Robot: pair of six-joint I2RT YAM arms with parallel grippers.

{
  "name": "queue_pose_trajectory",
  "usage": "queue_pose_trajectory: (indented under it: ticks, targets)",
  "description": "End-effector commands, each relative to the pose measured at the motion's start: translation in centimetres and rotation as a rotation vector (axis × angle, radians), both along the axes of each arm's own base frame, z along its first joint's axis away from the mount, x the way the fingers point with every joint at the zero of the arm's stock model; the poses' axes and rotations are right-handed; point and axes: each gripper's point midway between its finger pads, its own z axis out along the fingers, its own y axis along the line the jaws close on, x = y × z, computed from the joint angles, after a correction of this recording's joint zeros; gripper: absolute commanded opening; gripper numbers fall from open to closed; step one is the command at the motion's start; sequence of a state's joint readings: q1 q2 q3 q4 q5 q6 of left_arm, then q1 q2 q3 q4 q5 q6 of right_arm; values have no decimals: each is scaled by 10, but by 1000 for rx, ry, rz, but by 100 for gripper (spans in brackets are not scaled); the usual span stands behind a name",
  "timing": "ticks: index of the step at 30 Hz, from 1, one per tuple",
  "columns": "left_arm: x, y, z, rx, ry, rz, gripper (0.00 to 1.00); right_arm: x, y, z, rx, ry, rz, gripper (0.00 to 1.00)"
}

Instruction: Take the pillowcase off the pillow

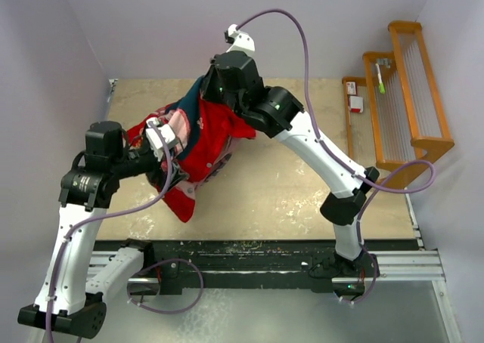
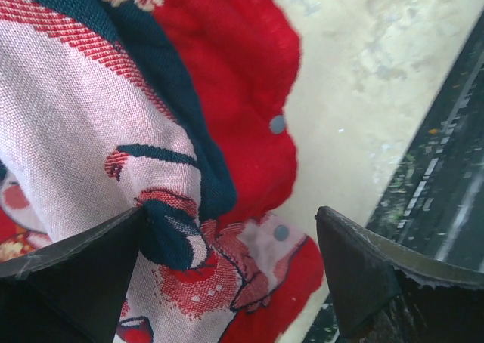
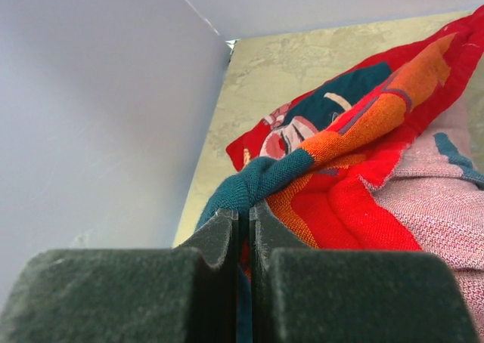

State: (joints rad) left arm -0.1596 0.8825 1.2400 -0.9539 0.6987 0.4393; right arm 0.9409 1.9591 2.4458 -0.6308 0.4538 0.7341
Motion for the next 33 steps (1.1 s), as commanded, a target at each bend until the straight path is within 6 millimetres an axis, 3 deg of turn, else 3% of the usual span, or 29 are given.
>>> queue_pose_trajectory:
  ticks: [1,7,9,12,14,16,19,20,21,23,25,26,30,33]
  targets:
    - [33,20,-20,98,-97,119,95,-17,-1,98,298,-152,14,0]
    - [59,35,-37,141,-126,233,74,-28,4,110,328,-173,82,0]
    - [66,35,-37,138,-125,247,59,-32,5,111,319,-183,109,0]
    - [75,33,-31,120,-126,255,30,-40,4,99,278,-161,152,0]
    - [80,32,-24,112,-121,262,11,-38,-7,97,276,-167,146,0]
    - [84,29,-9,88,-129,263,0,-31,-22,90,262,-156,149,0]
    - [85,17,32,1,-143,246,0,-19,-51,75,212,-133,116,0]
    - [85,13,45,-29,-142,236,0,-18,-60,72,189,-135,101,5]
    - [84,8,61,-62,-140,224,0,-19,-71,72,167,-145,75,14]
    - [83,-1,86,-116,-128,198,0,-25,-89,71,140,-163,39,41]
    - [81,-9,106,-158,-115,171,0,-33,-117,80,131,-215,-27,56]
    - [81,-13,113,-175,-106,158,0,-38,-129,85,144,-231,-58,61]
    - [84,-26,143,-230,-85,110,0,-67,-168,68,151,-211,-126,74]
    - [86,-38,167,-270,-89,81,0,-107,-169,58,202,-204,-75,77]
